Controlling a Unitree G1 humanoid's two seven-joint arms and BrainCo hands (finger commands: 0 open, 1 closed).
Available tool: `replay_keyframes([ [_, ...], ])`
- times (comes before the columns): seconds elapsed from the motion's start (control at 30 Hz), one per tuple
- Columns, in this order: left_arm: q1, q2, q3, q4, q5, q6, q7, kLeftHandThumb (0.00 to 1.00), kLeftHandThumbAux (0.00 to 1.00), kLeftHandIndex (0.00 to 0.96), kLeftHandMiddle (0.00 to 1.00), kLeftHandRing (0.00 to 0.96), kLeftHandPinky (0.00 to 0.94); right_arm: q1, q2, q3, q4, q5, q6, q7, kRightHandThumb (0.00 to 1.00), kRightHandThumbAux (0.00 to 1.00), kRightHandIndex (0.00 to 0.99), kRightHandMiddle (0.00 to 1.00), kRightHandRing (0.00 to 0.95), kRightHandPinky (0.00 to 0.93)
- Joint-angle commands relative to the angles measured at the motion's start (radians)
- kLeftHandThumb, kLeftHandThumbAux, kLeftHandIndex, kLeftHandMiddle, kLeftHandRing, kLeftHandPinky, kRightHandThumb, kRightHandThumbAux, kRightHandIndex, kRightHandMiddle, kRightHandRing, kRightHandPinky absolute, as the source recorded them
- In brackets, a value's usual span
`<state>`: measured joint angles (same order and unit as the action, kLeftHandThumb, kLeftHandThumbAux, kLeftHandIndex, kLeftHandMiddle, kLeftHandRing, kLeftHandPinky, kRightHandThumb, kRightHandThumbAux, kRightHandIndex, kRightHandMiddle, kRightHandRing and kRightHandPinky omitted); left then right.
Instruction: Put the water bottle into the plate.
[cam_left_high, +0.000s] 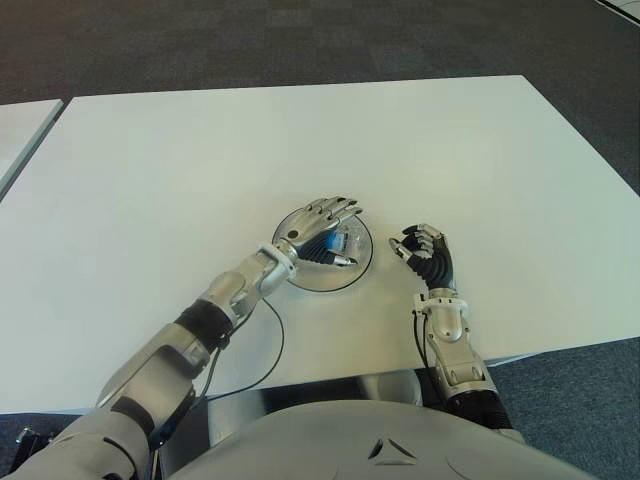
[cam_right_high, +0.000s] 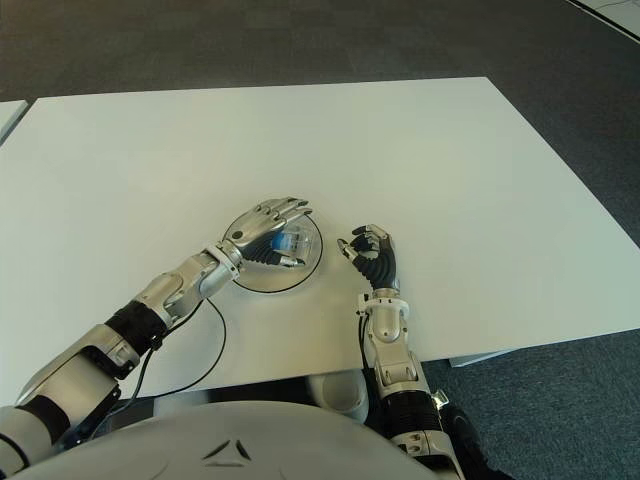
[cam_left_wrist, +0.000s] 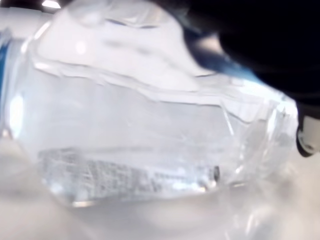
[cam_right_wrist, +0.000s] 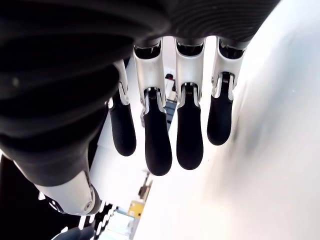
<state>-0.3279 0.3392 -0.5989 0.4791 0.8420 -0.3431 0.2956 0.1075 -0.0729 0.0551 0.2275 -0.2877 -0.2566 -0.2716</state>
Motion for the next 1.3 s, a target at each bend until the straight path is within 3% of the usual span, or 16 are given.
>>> replay_keyframes([
  [0.03,0.039,0.012,0.043,0.012,-0.044,-0.034,0.036,0.0,0.38,0.0,0.0,0.0,0.0,0.004,0.008,0.0,0.0,0.0,0.022,0.001,0.703,0.732,0.426,0.578,0.549,0.459],
  [0.53,0.125,-0.025,0.188,0.023,-0.213,-0.226,0.159,0.0,0.369,0.0,0.0,0.0,0.0,-0.003,0.005,0.001,0.014,0.002,0.006,0.0,0.704,0.732,0.427,0.567,0.549,0.496],
  [0.93,0.103,-0.09,0.287,0.208,-0.344,-0.48,0.235,0.0,0.421,0.0,0.0,0.0,0.0,-0.005,0.004,0.0,0.017,0.002,0.003,-0.003,0.702,0.732,0.427,0.575,0.554,0.503],
  [1.07,0.095,-0.117,0.325,0.268,-0.404,-0.532,0.214,0.0,0.434,0.0,0.0,0.0,0.0,-0.005,0.005,0.0,0.018,0.002,0.004,-0.004,0.703,0.732,0.427,0.571,0.552,0.504],
  [1.3,0.151,-0.188,0.393,0.251,-0.667,-0.592,0.038,0.003,0.408,0.0,0.0,0.0,0.0,-0.005,0.004,0.0,0.021,0.0,0.003,-0.006,0.704,0.732,0.427,0.572,0.553,0.491],
])
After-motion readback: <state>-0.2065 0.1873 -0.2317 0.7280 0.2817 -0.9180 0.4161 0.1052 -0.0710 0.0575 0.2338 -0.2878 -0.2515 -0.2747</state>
